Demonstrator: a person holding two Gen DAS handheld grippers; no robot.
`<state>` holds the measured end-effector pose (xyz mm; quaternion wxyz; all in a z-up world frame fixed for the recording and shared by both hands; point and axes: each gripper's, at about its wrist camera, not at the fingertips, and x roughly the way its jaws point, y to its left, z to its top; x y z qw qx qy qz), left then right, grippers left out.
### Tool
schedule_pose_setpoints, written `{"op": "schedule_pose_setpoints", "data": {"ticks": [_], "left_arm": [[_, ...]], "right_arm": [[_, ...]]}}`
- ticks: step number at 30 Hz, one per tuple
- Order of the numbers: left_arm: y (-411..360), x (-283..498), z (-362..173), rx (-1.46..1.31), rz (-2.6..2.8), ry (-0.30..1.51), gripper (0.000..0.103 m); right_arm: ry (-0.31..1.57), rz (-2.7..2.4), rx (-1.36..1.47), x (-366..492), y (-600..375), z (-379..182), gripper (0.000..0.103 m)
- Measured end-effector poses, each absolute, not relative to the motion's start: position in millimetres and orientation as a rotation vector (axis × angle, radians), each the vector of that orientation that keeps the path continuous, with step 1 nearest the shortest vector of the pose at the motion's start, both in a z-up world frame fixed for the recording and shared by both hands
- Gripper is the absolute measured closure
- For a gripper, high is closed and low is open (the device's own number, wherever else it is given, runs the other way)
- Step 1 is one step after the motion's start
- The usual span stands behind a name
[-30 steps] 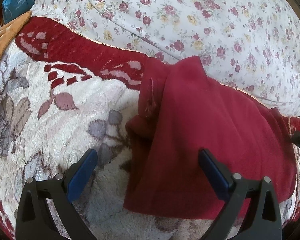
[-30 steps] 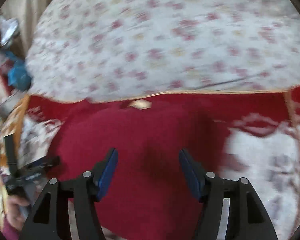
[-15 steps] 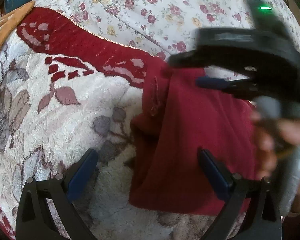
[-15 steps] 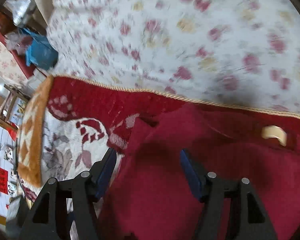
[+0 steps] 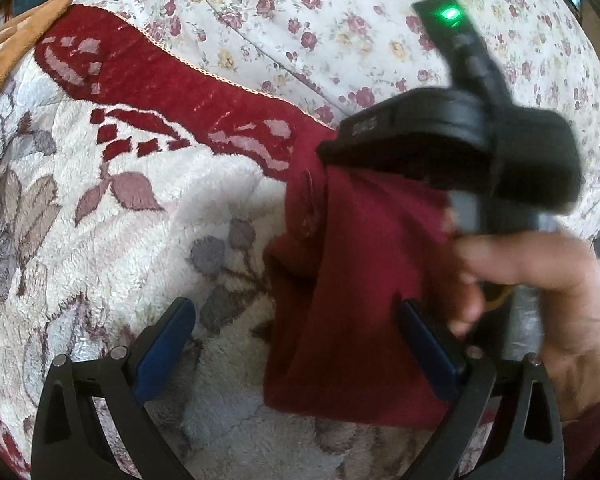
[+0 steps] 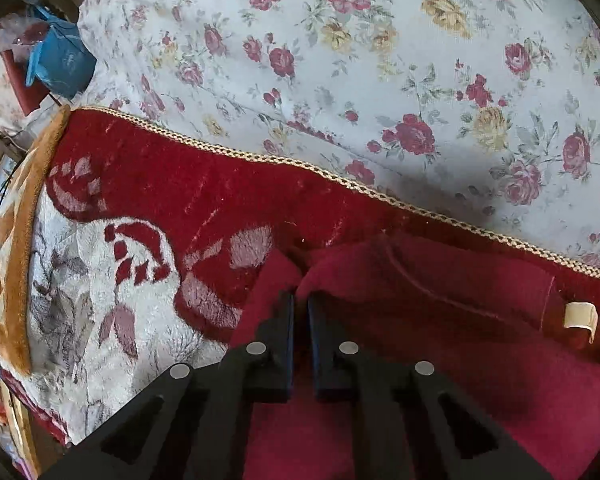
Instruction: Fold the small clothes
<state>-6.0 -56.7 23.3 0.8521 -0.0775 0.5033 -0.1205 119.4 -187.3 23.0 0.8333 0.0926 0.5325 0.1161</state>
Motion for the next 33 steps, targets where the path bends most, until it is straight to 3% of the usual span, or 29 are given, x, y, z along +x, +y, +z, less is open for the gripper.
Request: {"op": "schedule_pose_setpoints", "data": {"ticks": [2,3,4,9,10,12,14,15,21,22,26,30,32,33], "left_arm": [[-56,-6,23,-0.164,-0.254,1.062,0.002],[-57,-6,23,-0.165,-0.253,1.062,0.002],[-57,-6,23,-0.165,-0.252,1.062,0.002],[-61,-4,19,-0.141,-0.24,1.06,0.002],[-62,-3,18,-0.135,-0.237,1.062,0.002],[-65,-3,17,-0.126,-0.242,1.06,0.002],[-66,-1,17,-0.147,-0.243,1.059,0.002],[-65,-1,18,-0.154,-0.246,1.057,0.002],[-74,4,24,-0.187,-0.303,1.012,0.002],[-76,3,24,-0.192,-0.315,1.004,0.006],[-87,3,29,-0.176,-0.386,0.987,0.054],[-94,-3,37,-0.159,-0.44,0.944,0.066],[-90,-4,41,-0.187,-0.454,0.935,0.078],[-89,-4,42,-0.197,-0.46,0.928,0.079]], "right_arm": [[1.129,0.262,0.188,115,-188,35,0.068],[1.138,0.263,0.185,115,-188,40,0.027],[1.143,0.252,0.18,113,-189,42,0.005],[1.209,0.243,0.104,123,-168,23,0.008],[1.213,0.215,0.044,124,-163,16,0.013],[1.167,0.17,-0.095,120,-156,16,0.031],[1.146,0.234,-0.026,116,-169,28,0.057],[1.145,0.249,0.003,114,-177,33,0.076],[1.052,0.313,0.196,85,-226,72,0.081],[1.046,0.311,0.215,82,-231,74,0.081],[1.052,0.308,0.278,78,-250,73,0.081],[1.051,0.305,0.289,72,-255,80,0.081],[1.056,0.302,0.29,72,-254,79,0.08],[1.06,0.299,0.299,73,-255,80,0.077]]}}
